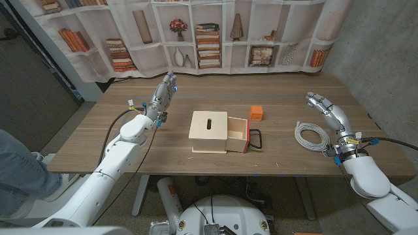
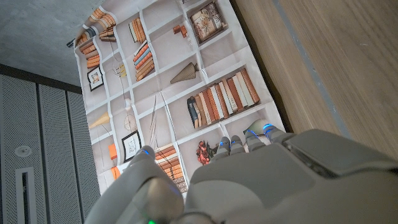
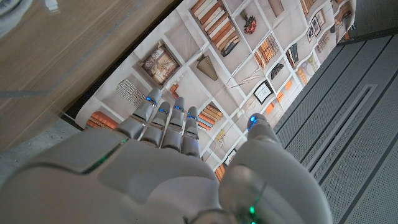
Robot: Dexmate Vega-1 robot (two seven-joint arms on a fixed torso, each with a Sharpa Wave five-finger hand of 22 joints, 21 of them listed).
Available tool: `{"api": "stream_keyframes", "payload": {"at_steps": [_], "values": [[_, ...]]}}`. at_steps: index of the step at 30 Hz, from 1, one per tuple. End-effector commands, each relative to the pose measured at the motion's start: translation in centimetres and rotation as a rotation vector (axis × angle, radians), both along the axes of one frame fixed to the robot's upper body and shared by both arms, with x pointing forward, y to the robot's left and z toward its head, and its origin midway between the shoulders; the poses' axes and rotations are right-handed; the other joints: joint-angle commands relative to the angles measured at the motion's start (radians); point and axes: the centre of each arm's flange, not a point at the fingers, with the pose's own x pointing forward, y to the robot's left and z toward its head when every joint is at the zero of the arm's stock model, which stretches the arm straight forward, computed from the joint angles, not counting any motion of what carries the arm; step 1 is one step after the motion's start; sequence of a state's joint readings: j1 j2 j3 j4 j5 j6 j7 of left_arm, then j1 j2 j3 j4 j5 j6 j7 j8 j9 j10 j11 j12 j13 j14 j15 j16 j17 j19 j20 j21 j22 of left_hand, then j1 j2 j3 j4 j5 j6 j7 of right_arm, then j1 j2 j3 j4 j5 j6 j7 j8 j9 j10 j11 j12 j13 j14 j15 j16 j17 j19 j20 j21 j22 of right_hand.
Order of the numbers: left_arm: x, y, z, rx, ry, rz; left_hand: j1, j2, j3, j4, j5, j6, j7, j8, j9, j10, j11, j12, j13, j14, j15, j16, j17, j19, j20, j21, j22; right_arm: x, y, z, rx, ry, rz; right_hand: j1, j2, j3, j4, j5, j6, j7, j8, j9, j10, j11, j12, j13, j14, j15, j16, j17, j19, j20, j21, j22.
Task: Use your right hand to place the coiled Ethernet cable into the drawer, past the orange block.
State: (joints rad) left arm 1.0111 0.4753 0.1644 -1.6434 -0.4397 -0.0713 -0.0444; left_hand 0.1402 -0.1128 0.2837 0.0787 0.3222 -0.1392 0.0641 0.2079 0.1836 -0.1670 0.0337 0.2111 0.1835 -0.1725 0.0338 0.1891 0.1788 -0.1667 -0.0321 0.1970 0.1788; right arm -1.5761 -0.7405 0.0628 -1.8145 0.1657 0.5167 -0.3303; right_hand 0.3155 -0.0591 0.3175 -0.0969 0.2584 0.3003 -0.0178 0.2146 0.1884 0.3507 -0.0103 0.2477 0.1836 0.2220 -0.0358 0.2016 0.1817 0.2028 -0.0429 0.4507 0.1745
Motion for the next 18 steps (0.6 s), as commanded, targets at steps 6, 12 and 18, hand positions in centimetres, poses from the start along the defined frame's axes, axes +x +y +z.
{"api": "stream_keyframes", "payload": {"at_steps": [6,12,18], "values": [[0.25,-0.37,0.49,0.001,-0.009,-0.001,0.012,0.000,-0.007,0.000,0.008,0.005,0.004,0.000,0.005,-0.016,-0.007,-0.001,0.003,-0.097,-0.007,0.001,0.003,-0.211,-0.009,0.007,0.006,-0.89,0.06,-0.85,-0.053,-0.010,-0.081,0.017,-0.001,0.001,-0.009,-0.003,0.009,-0.007,0.003,0.004,0.009,-0.007,0.002,0.005,0.010,-0.016,0.000,0.003,0.011,-0.035,-0.007,0.003],[0.50,-0.57,0.56,0.005,-0.007,-0.007,0.012,0.000,-0.008,0.000,0.008,0.006,0.004,0.000,0.005,-0.016,-0.005,-0.001,0.003,-0.097,-0.006,0.001,0.003,-0.211,-0.009,0.007,0.006,-1.06,0.31,-1.09,-0.080,-0.011,-0.104,0.020,0.000,0.002,-0.011,-0.003,0.009,-0.009,0.002,0.004,0.011,-0.010,0.001,0.005,0.010,-0.017,-0.002,0.003,0.013,-0.035,-0.010,0.003],[0.76,-0.69,0.61,0.007,-0.005,-0.010,0.013,0.001,-0.010,0.000,0.009,0.006,0.003,-0.001,0.005,-0.016,-0.005,-0.001,0.003,-0.097,-0.006,0.001,0.003,-0.211,-0.009,0.007,0.006,-1.27,0.64,-1.28,-0.114,-0.011,-0.140,0.025,0.000,0.003,-0.014,-0.003,0.011,-0.012,0.002,0.005,0.010,-0.014,0.000,0.005,0.011,-0.018,-0.002,0.003,0.014,-0.036,-0.012,0.003]]}}
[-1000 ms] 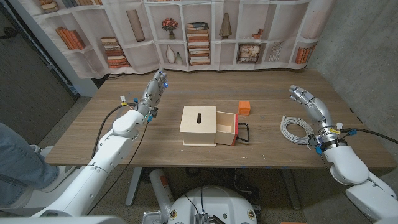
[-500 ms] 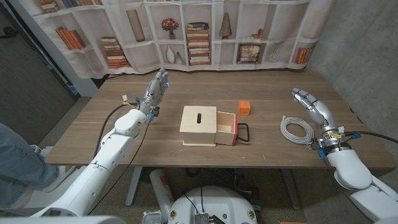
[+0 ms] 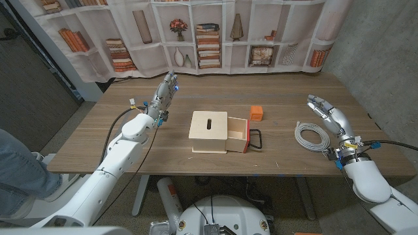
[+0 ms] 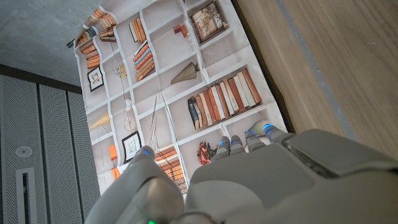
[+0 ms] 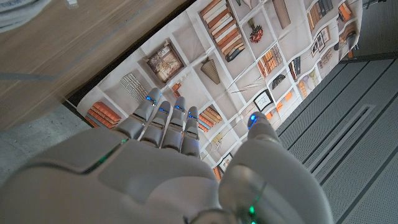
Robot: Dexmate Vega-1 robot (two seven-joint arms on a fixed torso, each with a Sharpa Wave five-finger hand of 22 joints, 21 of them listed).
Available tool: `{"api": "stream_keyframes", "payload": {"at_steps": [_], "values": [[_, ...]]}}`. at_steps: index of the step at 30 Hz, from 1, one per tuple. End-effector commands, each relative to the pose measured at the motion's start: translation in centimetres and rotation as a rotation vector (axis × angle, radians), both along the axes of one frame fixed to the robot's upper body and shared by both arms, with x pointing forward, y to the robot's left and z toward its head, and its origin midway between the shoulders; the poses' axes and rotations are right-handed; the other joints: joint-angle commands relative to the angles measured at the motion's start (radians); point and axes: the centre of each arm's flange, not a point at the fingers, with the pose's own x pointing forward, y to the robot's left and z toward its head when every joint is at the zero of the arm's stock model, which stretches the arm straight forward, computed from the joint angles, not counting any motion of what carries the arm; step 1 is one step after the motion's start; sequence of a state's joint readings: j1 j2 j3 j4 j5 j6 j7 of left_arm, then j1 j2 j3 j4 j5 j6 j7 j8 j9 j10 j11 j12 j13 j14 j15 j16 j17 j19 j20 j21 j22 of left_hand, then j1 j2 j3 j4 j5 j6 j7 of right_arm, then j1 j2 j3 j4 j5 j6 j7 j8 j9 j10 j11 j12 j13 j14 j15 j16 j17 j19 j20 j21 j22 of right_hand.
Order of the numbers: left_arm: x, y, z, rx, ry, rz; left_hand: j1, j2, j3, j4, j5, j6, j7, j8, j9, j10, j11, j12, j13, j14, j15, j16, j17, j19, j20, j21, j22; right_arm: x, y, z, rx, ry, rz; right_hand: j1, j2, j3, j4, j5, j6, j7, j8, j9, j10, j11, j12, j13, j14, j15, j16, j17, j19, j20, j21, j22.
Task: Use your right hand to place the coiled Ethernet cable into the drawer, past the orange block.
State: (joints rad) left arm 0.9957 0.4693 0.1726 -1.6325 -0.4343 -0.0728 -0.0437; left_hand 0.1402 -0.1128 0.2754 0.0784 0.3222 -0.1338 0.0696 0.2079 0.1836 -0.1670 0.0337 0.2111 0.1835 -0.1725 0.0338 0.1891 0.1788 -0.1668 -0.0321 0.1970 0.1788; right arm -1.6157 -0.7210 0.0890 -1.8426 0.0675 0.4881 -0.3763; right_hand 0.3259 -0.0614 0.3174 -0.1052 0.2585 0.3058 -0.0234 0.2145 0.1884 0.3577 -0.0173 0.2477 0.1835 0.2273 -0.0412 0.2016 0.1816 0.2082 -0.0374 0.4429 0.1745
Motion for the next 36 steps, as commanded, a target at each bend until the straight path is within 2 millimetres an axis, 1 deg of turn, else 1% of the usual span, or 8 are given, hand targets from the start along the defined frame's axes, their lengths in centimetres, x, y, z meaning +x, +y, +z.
{"api": "stream_keyframes", "payload": {"at_steps": [1,12,15,20,21,30,32,36], "values": [[0.5,-0.4,0.3,0.005,0.000,-0.010,0.013,0.001,-0.002,0.000,0.009,0.001,-0.002,-0.001,0.005,-0.016,-0.005,-0.002,0.003,-0.097,-0.005,0.001,0.003,-0.211,-0.009,0.007,0.006,-0.4,0.5,-0.6,-0.073,-0.003,-0.079,0.016,0.002,0.003,-0.007,-0.003,0.006,-0.006,0.002,0.005,0.004,-0.005,0.000,0.005,0.006,-0.013,-0.002,0.003,0.009,-0.041,-0.005,0.003],[0.7,-0.3,0.0,0.002,0.006,-0.012,0.014,0.002,-0.004,0.000,0.010,0.002,-0.002,-0.002,0.005,-0.014,-0.005,-0.001,0.004,-0.097,-0.006,0.000,0.003,-0.212,-0.008,0.006,0.006,-1.0,0.9,-0.6,-0.133,0.003,-0.145,0.028,-0.004,0.005,-0.016,0.000,0.015,-0.010,0.003,0.005,0.010,-0.007,0.001,0.005,0.012,-0.015,-0.002,0.002,0.015,-0.037,-0.009,0.002],[0.7,-0.2,0.0,0.002,0.006,-0.011,0.014,0.002,-0.005,0.000,0.010,0.001,-0.002,-0.002,0.005,-0.015,-0.004,-0.002,0.004,-0.098,-0.006,0.000,0.003,-0.213,-0.008,0.006,0.006,-1.1,0.9,-0.8,-0.133,0.002,-0.152,0.037,-0.008,0.006,-0.022,0.002,0.022,-0.002,0.004,0.005,0.016,0.010,0.002,0.005,0.013,-0.014,-0.003,0.002,0.018,-0.037,-0.013,0.002],[0.6,-0.2,0.0,0.001,0.002,-0.010,0.015,0.003,-0.006,0.000,0.010,0.001,-0.003,-0.002,0.005,-0.016,-0.005,-0.003,0.004,-0.098,-0.006,0.000,0.003,-0.213,-0.008,0.006,0.006,-1.2,1.0,-0.9,-0.158,0.006,-0.177,0.043,-0.011,0.006,-0.026,0.004,0.029,-0.001,0.006,0.005,0.019,0.012,0.002,0.005,0.017,-0.013,-0.002,0.002,0.021,-0.037,-0.016,0.002],[0.6,-0.2,0.0,0.001,0.002,-0.010,0.015,0.003,-0.006,0.000,0.010,0.001,-0.002,-0.003,0.005,-0.016,-0.005,-0.003,0.004,-0.098,-0.007,0.000,0.003,-0.212,-0.008,0.006,0.006,-1.3,1.1,-0.9,-0.167,0.004,-0.183,0.045,-0.011,0.007,-0.027,0.004,0.030,-0.002,0.006,0.005,0.021,0.018,0.003,0.005,0.018,-0.012,-0.003,0.002,0.021,-0.036,-0.017,0.002],[0.6,-0.1,-0.2,-0.002,0.005,-0.009,0.015,0.004,-0.008,0.000,0.011,0.001,-0.004,-0.003,0.005,-0.016,-0.005,-0.003,0.004,-0.098,-0.006,0.000,0.003,-0.213,-0.007,0.006,0.006,-1.5,1.4,-0.8,-0.229,0.008,-0.235,0.055,-0.014,0.008,-0.033,0.007,0.033,-0.009,0.005,0.005,0.021,0.009,0.001,0.005,0.019,-0.013,-0.004,0.002,0.025,-0.034,-0.021,0.002],[0.6,-0.1,-0.3,-0.003,0.007,-0.010,0.015,0.004,-0.009,0.000,0.011,0.001,-0.003,-0.003,0.005,-0.016,-0.005,-0.003,0.004,-0.099,-0.006,0.000,0.003,-0.213,-0.007,0.006,0.006,-1.6,1.4,-0.9,-0.239,0.011,-0.247,0.058,-0.015,0.009,-0.034,0.008,0.032,-0.009,0.005,0.005,0.022,0.010,0.001,0.005,0.021,-0.011,-0.003,0.002,0.027,-0.033,-0.022,0.002],[0.6,-0.1,-0.4,-0.006,0.007,-0.008,0.016,0.004,-0.010,0.000,0.011,0.001,-0.004,-0.004,0.005,-0.014,-0.004,-0.002,0.004,-0.097,-0.006,0.000,0.003,-0.213,-0.007,0.006,0.006,-1.7,1.5,-1.1,-0.250,0.018,-0.259,0.066,-0.017,0.010,-0.038,0.010,0.034,-0.020,0.004,0.006,0.022,0.013,0.000,0.006,0.028,-0.004,-0.002,0.002,0.032,-0.025,-0.024,0.002]]}}
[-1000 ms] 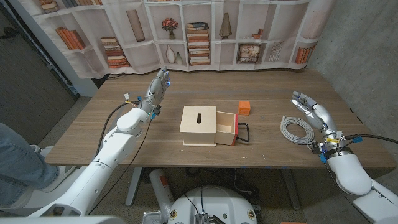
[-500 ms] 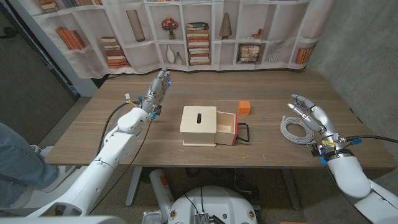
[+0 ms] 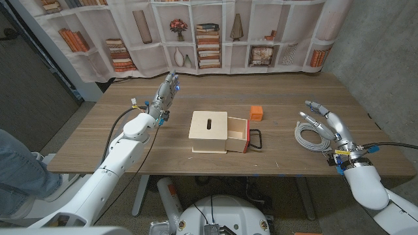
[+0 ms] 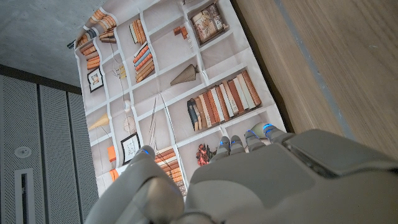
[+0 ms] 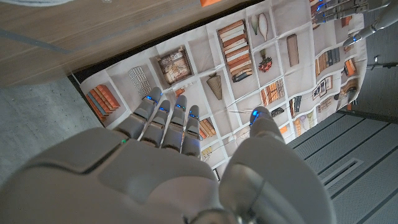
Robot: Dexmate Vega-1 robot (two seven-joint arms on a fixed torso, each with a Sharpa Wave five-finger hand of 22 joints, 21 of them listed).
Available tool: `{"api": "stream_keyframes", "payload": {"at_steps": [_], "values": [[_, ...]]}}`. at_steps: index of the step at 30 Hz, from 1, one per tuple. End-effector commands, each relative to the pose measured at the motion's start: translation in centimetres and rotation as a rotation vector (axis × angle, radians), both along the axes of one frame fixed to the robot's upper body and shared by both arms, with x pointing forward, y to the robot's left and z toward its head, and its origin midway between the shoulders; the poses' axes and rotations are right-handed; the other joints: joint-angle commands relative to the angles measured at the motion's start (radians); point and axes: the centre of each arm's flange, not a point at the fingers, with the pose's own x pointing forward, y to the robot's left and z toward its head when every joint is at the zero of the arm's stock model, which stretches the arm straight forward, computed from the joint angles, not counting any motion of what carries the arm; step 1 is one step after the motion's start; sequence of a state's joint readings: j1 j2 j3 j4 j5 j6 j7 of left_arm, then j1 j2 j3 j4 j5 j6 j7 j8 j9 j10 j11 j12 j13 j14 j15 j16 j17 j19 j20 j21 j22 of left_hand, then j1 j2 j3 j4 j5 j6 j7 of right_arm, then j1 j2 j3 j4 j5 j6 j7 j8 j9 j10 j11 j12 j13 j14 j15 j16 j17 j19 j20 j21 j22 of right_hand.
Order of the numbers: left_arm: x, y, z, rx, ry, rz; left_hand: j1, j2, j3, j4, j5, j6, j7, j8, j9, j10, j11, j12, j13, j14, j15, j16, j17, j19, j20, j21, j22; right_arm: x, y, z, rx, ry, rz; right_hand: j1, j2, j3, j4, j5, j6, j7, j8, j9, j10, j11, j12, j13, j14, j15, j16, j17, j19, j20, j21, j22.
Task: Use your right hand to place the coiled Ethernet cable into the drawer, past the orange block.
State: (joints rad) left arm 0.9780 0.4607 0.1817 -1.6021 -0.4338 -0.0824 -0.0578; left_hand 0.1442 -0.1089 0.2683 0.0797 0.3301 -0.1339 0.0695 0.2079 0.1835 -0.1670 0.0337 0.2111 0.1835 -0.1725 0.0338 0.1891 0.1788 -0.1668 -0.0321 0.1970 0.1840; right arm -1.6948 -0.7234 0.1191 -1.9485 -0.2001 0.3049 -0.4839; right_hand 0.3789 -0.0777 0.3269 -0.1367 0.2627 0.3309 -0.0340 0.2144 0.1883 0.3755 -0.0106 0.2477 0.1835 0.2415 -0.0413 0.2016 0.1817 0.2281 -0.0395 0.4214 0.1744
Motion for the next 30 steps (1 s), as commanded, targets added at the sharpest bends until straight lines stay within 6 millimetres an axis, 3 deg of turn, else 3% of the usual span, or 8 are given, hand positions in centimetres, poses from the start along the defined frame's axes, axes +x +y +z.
{"api": "stream_keyframes", "payload": {"at_steps": [1,2,6,8,12,13,17,30], "values": [[-0.02,0.14,-0.30,-0.008,0.002,0.002,0.012,0.000,-0.003,-0.002,0.004,0.001,-0.003,-0.004,0.005,-0.014,-0.004,-0.003,0.004,-0.098,-0.006,0.000,0.003,-0.213,-0.007,0.006,0.001,-0.49,0.28,-0.28,-0.066,0.011,-0.065,0.014,-0.001,0.001,-0.007,0.006,0.009,-0.010,0.004,0.006,0.004,0.009,0.000,0.006,0.013,-0.002,-0.002,0.002,0.014,-0.021,-0.002,0.002],[-0.03,0.15,-0.31,-0.008,0.003,0.003,0.012,0.000,-0.003,-0.002,0.004,0.001,-0.003,-0.004,0.005,-0.014,-0.004,-0.003,0.004,-0.098,-0.005,0.000,0.003,-0.213,-0.006,0.006,0.001,-0.51,0.29,-0.32,-0.071,0.012,-0.070,0.020,-0.004,0.002,-0.010,0.007,0.009,-0.017,0.003,0.006,0.000,0.021,-0.003,0.006,0.012,0.005,-0.004,0.002,0.017,-0.019,-0.005,0.002],[-0.04,0.18,-0.33,-0.007,0.002,0.003,0.012,0.001,-0.004,-0.002,0.004,0.002,-0.002,-0.004,0.005,-0.014,-0.005,-0.003,0.004,-0.098,-0.005,0.000,0.003,-0.213,-0.006,0.006,0.001,-0.49,0.28,-0.51,-0.068,0.018,-0.071,0.027,-0.008,0.002,-0.011,0.010,0.011,-0.025,0.001,0.007,-0.008,0.024,-0.007,0.007,0.012,0.039,-0.007,0.001,0.027,0.008,-0.010,0.003],[-0.05,0.20,-0.35,-0.009,0.002,0.002,0.013,0.001,-0.004,-0.002,0.004,0.002,-0.002,-0.004,0.005,-0.015,-0.006,-0.003,0.004,-0.098,-0.005,0.000,0.003,-0.212,-0.006,0.006,0.001,-0.48,0.34,-0.62,-0.067,0.019,-0.072,0.029,-0.009,0.002,-0.011,0.011,0.013,-0.029,0.001,0.007,-0.014,0.020,-0.010,0.007,0.012,0.043,-0.007,0.001,0.030,0.014,-0.012,0.003],[-0.07,0.27,-0.39,-0.006,0.004,0.004,0.013,0.001,-0.005,-0.002,0.004,0.003,-0.003,-0.004,0.005,-0.014,-0.004,-0.003,0.004,-0.096,-0.006,0.000,0.004,-0.213,-0.004,0.006,0.001,-0.48,0.45,-0.81,-0.080,0.029,-0.088,0.031,-0.010,0.002,-0.010,0.013,0.015,-0.031,0.000,0.008,-0.027,0.039,-0.016,0.007,0.015,0.053,-0.007,0.002,0.035,0.022,-0.016,0.003],[-0.07,0.31,-0.40,-0.006,0.005,0.005,0.013,0.001,-0.006,-0.002,0.005,0.003,-0.003,-0.004,0.005,-0.014,-0.003,-0.003,0.004,-0.096,-0.006,0.000,0.004,-0.213,-0.005,0.006,0.001,-0.49,0.47,-0.86,-0.082,0.030,-0.091,0.032,-0.011,0.001,-0.009,0.014,0.015,-0.033,-0.001,0.008,-0.041,0.057,-0.022,0.007,0.017,0.057,-0.007,0.002,0.037,0.023,-0.018,0.003],[-0.07,0.43,-0.45,-0.007,0.007,0.008,0.013,0.002,-0.007,-0.002,0.005,0.003,-0.004,-0.004,0.005,-0.015,-0.004,-0.003,0.004,-0.097,-0.006,0.000,0.004,-0.214,-0.001,0.006,0.001,-0.57,0.59,-1.01,-0.094,0.031,-0.110,0.035,-0.011,0.002,-0.009,0.015,0.024,-0.039,0.001,0.008,-0.056,0.070,-0.028,0.007,0.021,0.062,-0.006,0.002,0.042,0.031,-0.021,0.003],[0.18,0.27,-0.77,-0.005,0.015,0.001,0.014,0.003,-0.009,-0.002,0.006,0.005,-0.004,-0.004,0.005,-0.015,-0.005,-0.004,0.004,-0.096,-0.004,0.000,0.004,-0.215,0.004,0.006,0.001,-1.14,1.09,-0.90,-0.210,0.044,-0.221,0.062,-0.019,0.006,-0.019,0.022,0.012,-0.059,-0.006,0.009,-0.055,0.063,-0.028,0.007,0.033,0.092,-0.006,0.001,0.056,0.066,-0.030,0.003]]}}
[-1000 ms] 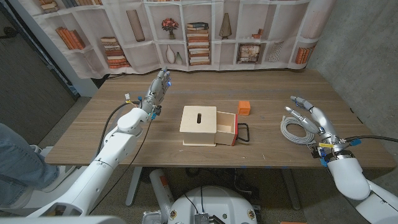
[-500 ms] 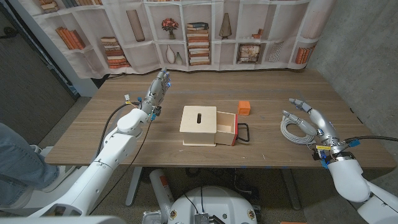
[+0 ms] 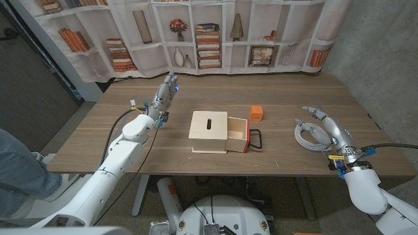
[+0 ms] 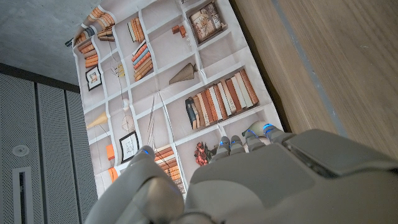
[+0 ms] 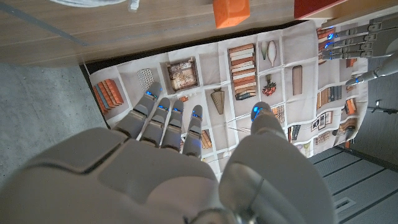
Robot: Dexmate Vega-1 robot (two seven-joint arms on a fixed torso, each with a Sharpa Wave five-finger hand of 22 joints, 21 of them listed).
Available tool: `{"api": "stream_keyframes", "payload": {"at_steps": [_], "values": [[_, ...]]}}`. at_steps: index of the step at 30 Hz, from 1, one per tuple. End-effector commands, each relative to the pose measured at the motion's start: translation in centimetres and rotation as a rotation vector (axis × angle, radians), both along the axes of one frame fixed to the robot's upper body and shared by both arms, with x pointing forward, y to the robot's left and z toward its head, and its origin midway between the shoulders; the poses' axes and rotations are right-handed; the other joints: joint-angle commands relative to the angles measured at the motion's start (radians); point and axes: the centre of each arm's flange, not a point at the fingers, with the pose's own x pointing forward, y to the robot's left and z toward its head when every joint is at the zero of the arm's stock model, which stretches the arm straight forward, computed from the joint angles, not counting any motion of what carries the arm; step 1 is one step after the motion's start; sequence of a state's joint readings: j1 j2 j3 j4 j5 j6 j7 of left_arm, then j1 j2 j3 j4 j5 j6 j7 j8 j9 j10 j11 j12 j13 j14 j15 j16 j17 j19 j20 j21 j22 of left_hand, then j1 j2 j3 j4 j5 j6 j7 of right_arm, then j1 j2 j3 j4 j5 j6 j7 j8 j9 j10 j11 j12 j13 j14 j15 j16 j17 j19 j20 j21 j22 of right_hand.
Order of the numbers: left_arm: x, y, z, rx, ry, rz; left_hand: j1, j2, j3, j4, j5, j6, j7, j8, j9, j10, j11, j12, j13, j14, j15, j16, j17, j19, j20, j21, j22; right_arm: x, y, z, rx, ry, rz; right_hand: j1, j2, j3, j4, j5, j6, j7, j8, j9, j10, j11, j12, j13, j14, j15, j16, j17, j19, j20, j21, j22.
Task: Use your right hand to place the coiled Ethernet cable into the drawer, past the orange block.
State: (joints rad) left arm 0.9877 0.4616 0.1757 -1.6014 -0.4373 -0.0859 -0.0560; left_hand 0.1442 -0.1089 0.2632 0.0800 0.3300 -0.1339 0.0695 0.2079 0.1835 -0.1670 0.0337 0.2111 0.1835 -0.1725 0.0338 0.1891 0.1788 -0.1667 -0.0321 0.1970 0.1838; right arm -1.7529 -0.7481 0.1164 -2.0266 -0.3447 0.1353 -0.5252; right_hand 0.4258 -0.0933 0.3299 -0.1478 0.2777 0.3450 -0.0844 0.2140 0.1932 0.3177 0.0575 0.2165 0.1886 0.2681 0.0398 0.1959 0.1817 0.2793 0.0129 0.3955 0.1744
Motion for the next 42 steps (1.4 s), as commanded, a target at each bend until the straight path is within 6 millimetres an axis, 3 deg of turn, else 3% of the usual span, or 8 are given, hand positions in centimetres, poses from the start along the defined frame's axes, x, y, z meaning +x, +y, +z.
{"api": "stream_keyframes", "payload": {"at_steps": [1,14,28,42], "values": [[0.24,-0.09,-0.38,0.002,0.011,-0.004,0.015,0.003,-0.004,-0.002,0.006,0.005,-0.004,-0.004,0.005,-0.014,-0.005,-0.003,0.004,-0.095,-0.005,0.000,0.004,-0.215,0.005,0.006,0.002,-0.44,0.34,0.02,-0.089,0.012,-0.089,0.020,-0.004,0.004,-0.010,0.008,-0.007,-0.011,-0.008,0.004,0.003,-0.006,0.004,0.002,0.006,0.012,-0.001,0.001,0.006,0.015,-0.005,0.003],[0.30,-0.23,-0.71,0.004,0.018,-0.007,0.015,0.004,-0.008,-0.002,0.007,0.005,-0.006,-0.005,0.005,-0.015,-0.006,-0.004,0.004,-0.097,-0.006,0.000,0.004,-0.216,0.011,0.006,0.002,-0.54,0.44,0.25,-0.154,0.039,-0.145,0.059,-0.020,0.008,-0.020,0.018,-0.060,-0.008,-0.024,0.005,-0.012,0.010,-0.001,0.002,-0.002,0.021,-0.007,0.000,0.007,0.026,-0.020,0.003],[0.03,0.09,-0.90,0.003,0.019,0.000,0.016,0.005,-0.011,-0.002,0.007,0.006,-0.005,-0.005,0.006,-0.015,-0.006,-0.005,0.004,-0.097,-0.005,-0.001,0.004,-0.218,0.013,0.006,0.002,-0.26,0.51,0.38,-0.202,0.080,-0.202,0.080,-0.027,0.009,-0.019,0.024,-0.052,0.007,-0.017,0.005,0.009,0.011,0.007,0.002,0.007,0.020,-0.004,0.000,0.011,0.032,-0.029,0.004],[0.17,0.16,-1.04,-0.002,0.022,0.000,0.017,0.007,-0.015,-0.002,0.008,0.004,-0.006,-0.006,0.006,-0.014,-0.006,-0.005,0.004,-0.097,-0.005,-0.001,0.004,-0.218,0.013,0.006,0.002,-0.12,0.87,0.43,-0.249,0.112,-0.236,0.096,-0.034,0.008,-0.015,0.031,-0.039,0.027,-0.011,0.005,0.032,0.016,0.014,0.002,0.027,0.011,0.001,0.001,0.049,0.037,-0.028,0.004]]}}
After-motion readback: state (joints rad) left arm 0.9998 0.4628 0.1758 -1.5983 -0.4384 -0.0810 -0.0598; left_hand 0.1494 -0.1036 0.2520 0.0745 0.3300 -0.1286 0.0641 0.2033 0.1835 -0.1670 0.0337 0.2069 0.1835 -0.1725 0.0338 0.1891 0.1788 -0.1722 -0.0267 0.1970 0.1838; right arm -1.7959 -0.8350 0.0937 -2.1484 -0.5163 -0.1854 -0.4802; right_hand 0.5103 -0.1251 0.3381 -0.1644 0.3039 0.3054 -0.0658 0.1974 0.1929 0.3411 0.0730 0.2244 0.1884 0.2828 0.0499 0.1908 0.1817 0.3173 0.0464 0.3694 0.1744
